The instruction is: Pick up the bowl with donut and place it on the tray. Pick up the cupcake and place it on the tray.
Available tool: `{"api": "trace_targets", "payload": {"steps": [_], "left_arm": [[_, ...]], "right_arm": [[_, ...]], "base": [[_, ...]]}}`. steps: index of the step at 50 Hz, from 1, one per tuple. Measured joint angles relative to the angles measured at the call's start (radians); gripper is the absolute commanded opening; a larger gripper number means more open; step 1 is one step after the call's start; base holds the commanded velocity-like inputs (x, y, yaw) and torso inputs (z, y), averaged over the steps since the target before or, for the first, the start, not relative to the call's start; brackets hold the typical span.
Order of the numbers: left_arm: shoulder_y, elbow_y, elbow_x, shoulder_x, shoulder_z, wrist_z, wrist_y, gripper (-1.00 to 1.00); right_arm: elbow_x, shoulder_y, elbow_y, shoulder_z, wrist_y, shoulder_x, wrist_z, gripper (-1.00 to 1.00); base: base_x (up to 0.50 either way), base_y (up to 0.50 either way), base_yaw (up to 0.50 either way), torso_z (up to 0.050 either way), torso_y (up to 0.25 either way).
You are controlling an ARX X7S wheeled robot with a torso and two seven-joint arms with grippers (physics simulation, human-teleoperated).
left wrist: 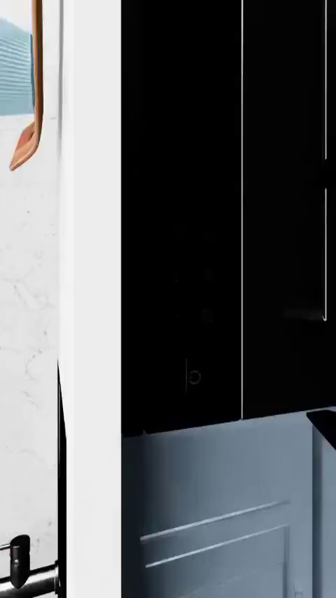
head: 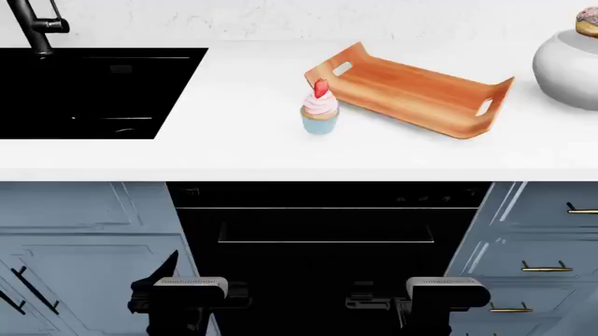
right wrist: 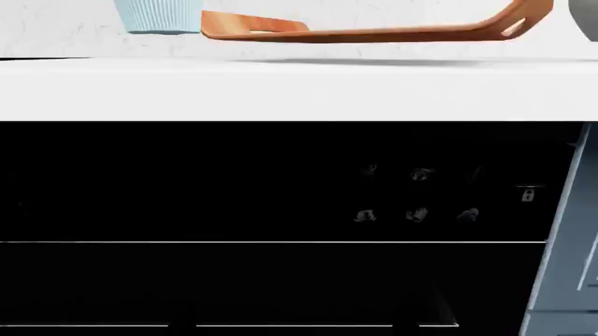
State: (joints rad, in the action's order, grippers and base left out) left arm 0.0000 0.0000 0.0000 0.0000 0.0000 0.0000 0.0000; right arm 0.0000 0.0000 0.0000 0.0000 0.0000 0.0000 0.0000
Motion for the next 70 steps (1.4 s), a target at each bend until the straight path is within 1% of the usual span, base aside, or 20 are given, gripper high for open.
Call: {"api": "trace_targets", "payload": {"steps": [20, 70], "left_arm": [[0.001, 0.000, -0.049, -0.041, 0.041, -0.056, 0.007, 1.00], [0.000, 0.000, -0.114, -0.105, 0.116, -0.138, 0.017, 1.00]], "right_arm": [[0.049, 0.004, -0.002, -0.057, 0.011, 0.042, 0.026, 1.00], [0.113, 0.007, -0.003, -0.141, 0.005, 0.108, 0.085, 1.00]], "base": [[0.00, -0.03, 0.00, 0.000, 0.000], [0.00, -0.36, 0.00, 0.000, 0.000]]}}
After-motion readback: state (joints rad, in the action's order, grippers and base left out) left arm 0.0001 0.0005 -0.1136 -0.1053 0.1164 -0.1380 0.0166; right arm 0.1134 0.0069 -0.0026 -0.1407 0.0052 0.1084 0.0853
